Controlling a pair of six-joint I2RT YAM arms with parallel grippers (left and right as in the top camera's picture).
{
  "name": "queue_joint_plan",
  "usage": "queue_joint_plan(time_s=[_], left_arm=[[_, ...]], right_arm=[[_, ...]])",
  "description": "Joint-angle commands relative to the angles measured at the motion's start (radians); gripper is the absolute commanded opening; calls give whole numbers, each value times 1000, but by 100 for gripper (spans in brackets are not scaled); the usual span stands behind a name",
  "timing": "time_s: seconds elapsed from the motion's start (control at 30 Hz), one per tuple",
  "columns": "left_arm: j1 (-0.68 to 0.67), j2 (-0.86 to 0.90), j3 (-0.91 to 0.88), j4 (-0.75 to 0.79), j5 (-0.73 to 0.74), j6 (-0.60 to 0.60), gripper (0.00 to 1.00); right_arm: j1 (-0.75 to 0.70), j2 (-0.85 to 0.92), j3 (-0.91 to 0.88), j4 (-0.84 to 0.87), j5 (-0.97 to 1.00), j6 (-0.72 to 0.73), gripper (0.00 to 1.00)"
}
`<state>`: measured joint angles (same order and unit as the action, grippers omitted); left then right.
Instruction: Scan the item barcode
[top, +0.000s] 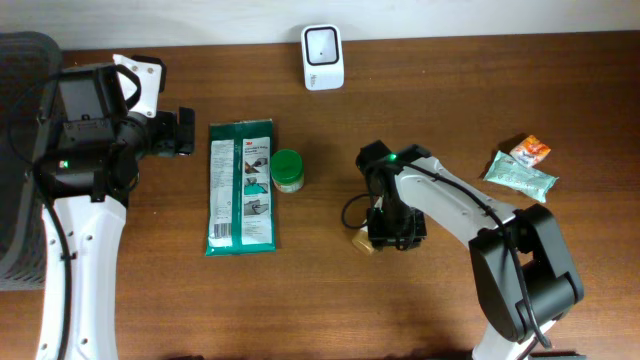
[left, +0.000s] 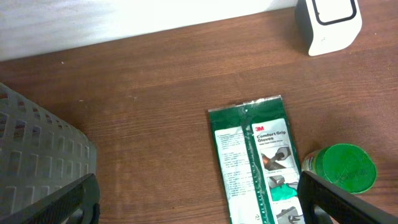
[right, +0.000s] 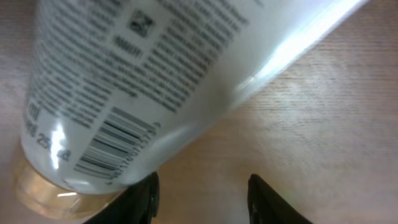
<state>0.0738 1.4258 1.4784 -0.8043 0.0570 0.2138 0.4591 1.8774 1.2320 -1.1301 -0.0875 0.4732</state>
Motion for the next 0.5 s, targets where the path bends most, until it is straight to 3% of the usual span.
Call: queue_joint_plan(time_s=[0.0,0.17,0.33,0.47], left_arm=[[-1,-11,12,2,14,9,99],[-1,-11,12,2,14,9,99],[-1,-11,12,2,14,9,99],[-1,-11,12,2,15,9,99]], right_arm=[[-4,-6,17,76,-3,45,43],[-17,-6,40,464,0,93,44],[-186,-7,151,477,18,-158,44],[-274,86,150,633,19,-197,44]])
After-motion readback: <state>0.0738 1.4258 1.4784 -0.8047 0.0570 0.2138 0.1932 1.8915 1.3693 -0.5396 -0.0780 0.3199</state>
